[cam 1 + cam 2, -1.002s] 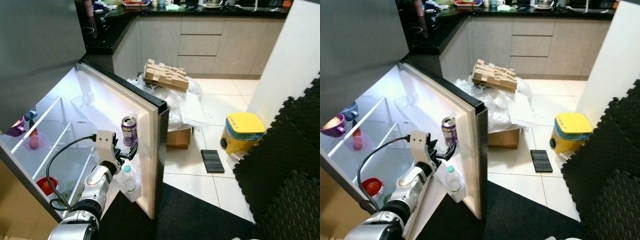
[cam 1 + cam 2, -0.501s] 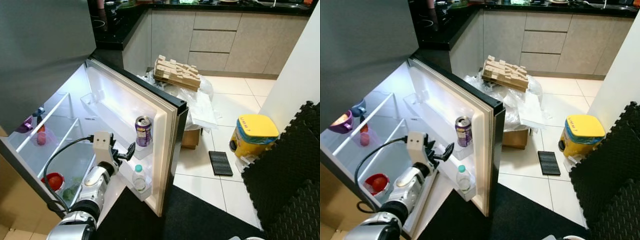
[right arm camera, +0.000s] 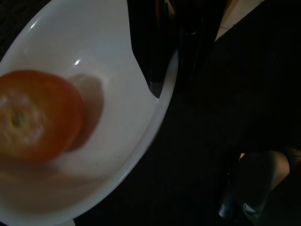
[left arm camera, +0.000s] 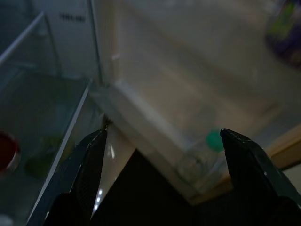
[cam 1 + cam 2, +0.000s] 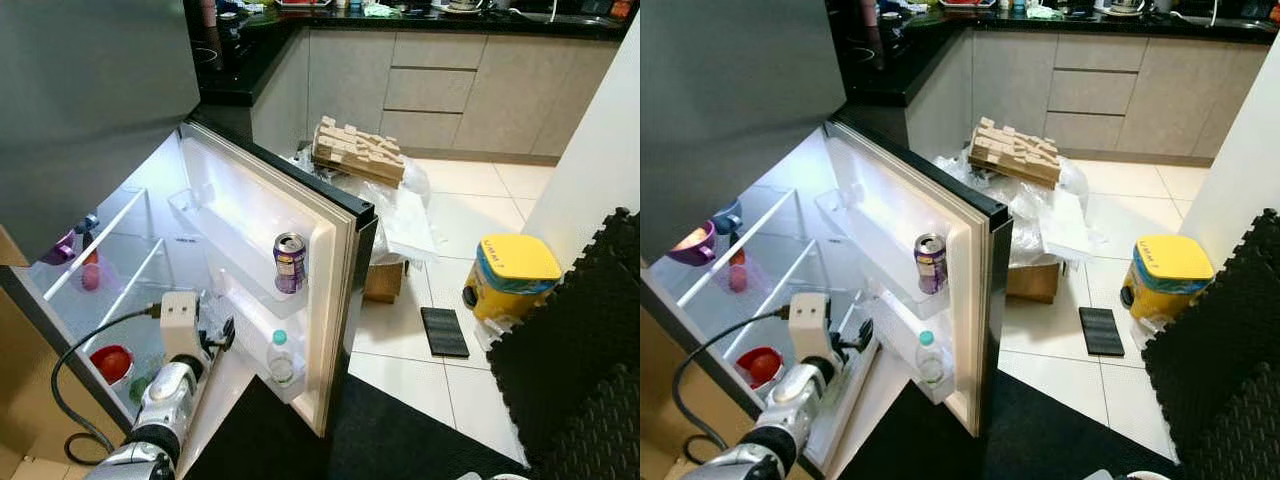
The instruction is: Restocking fridge
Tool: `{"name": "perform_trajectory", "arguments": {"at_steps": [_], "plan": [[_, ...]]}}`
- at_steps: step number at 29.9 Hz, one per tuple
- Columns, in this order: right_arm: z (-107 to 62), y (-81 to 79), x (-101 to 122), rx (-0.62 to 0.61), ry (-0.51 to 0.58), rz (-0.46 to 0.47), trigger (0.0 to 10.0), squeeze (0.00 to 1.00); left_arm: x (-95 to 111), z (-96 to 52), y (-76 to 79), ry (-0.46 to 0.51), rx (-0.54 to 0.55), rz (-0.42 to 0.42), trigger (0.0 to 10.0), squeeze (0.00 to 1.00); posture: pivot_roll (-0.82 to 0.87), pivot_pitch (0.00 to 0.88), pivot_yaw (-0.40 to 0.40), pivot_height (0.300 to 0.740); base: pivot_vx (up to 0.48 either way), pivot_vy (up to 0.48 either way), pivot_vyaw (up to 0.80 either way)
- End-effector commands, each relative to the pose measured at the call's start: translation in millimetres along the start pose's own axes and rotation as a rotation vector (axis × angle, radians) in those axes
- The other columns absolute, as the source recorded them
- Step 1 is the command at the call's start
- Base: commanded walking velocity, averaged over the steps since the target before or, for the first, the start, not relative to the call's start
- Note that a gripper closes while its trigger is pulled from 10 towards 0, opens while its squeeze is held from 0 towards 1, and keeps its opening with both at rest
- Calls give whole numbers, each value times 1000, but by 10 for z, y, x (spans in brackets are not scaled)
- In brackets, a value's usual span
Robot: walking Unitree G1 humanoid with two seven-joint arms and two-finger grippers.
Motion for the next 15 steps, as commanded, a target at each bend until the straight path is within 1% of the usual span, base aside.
{"name": "perform_trajectory", "arguments": {"at_steps": [1, 2, 3, 5, 7, 8, 10, 11, 12, 14, 15], "plan": [[0, 60, 50, -17, 21, -38, 10000, 0, -143, -76, -120, -56, 40, 4, 10000, 0, 36, 6, 7, 740, 0, 0, 0], [0, 60, 50, -17, 21, -38, 10000, 0, -143, -76, -120, -56, 40, 4, 10000, 0, 36, 6, 7, 740, 0, 0, 0], [1, 132, 172, -27, 66, -112, 10000, 0, -339, -171, -169, -118, 66, -2, 10000, 0, 35, 7, 4, 740, 0, 0, 0], [1, 132, 172, -27, 66, -112, 10000, 0, -339, -171, -169, -118, 66, -2, 10000, 0, 35, 7, 4, 740, 0, 0, 0], [-3, 205, 299, -41, 111, -154, 10000, 0, -487, -250, -207, -168, 89, -5, 10000, 0, 33, 5, 3, 740, 0, 0, 0], [-3, 205, 299, -41, 111, -154, 10000, 0, -487, -250, -207, -168, 89, -5, 10000, 0, 33, 5, 3, 740, 0, 0, 0], [-9, 287, 430, -58, 148, -167, 10000, 0, -679, -363, -252, -236, 117, -4, 10000, 0, 33, 3, 0, 740, 0, 0, 0], [-9, 287, 430, -58, 148, -167, 10000, 0, -679, -363, -252, -236, 117, -4, 10000, 0, 33, 3, 0, 740, 0, 0, 0], [-13, 308, 474, -60, 161, -171, 10000, 0, -758, -413, -270, -265, 128, -6, 10000, 0, 33, 3, 0, 740, 0, 0, 0], [-15, 315, 540, -55, 180, -161, 10000, 0, -970, -569, -337, -344, 167, -10, 10000, 0, 33, 3, 0, 740, 0, 0, 0], [-15, 315, 540, -55, 180, -161, 10000, 0, -970, -569, -337, -344, 167, -10, 10000, 0, 33, 3, 0, 740, 0, 0, 0]]}}
Point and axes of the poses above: a point about 5 cm out from each wrist's last joint towards the gripper, its own z axis pointing out of the wrist towards the gripper, its own x axis along the axis of the wrist's last joint, y = z × x, the point moved 4 cm from there along z, pointing out of the wrist towards the gripper, and after that the axes turned 4 degrees about -z, right-handed, at the moved point
